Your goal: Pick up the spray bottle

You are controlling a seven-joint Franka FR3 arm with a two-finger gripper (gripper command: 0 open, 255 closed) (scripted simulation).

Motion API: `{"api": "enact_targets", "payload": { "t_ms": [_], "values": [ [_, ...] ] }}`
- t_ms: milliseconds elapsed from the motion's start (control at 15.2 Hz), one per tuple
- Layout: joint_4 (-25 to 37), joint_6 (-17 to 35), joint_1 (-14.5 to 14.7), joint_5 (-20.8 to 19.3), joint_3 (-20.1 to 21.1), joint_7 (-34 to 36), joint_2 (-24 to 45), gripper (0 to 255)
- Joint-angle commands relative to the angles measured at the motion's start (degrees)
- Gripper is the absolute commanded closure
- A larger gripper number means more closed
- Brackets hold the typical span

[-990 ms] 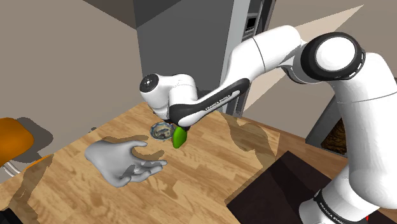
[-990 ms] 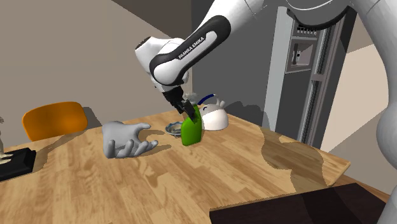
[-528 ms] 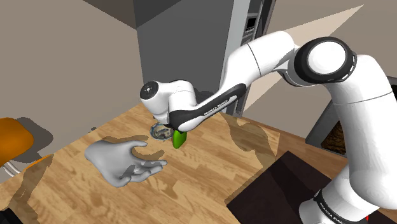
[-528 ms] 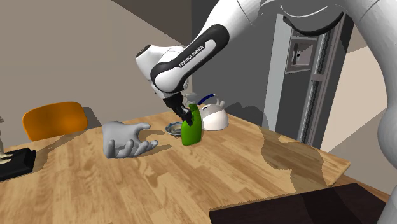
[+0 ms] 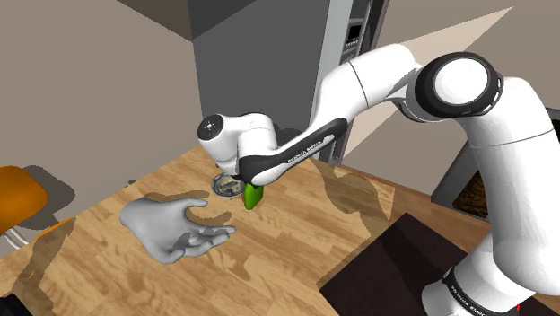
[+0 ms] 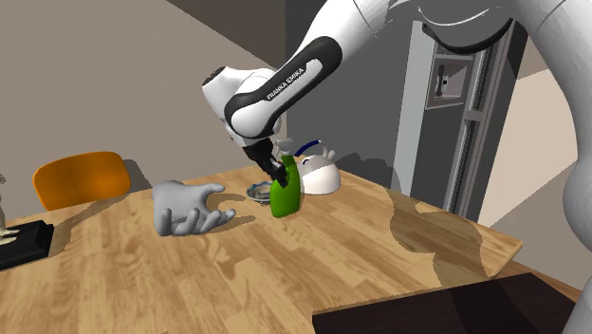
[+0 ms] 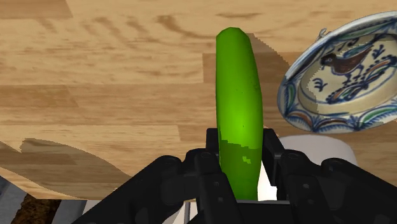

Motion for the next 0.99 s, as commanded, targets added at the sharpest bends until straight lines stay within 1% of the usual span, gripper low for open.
{"api": "enact_targets", "payload": {
  "t_ms": [0, 924],
  "values": [
    [-0.09, -0.29, -0.18, 0.35, 0.25, -0.29, -0.49, 255],
    [1.47, -5.16, -1.77, 4.8, 3.23, -5.1, -6.28, 255]
  ]
}}
